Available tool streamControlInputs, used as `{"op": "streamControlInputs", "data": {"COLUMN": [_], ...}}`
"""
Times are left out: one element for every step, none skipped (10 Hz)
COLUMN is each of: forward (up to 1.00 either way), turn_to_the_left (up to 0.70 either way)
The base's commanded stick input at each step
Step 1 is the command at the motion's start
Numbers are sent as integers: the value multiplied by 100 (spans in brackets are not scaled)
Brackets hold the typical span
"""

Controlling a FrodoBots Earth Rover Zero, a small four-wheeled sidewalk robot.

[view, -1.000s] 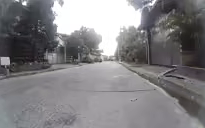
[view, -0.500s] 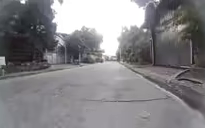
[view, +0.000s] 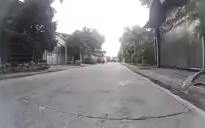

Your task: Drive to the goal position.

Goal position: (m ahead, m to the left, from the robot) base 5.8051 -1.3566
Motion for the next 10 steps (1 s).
{"op": "streamControlInputs", "data": {"forward": [100,100,100,100,100,100,100,100,100,100], "turn_to_the_left": [1,1,1,1,1,1,1,1,1,1]}}
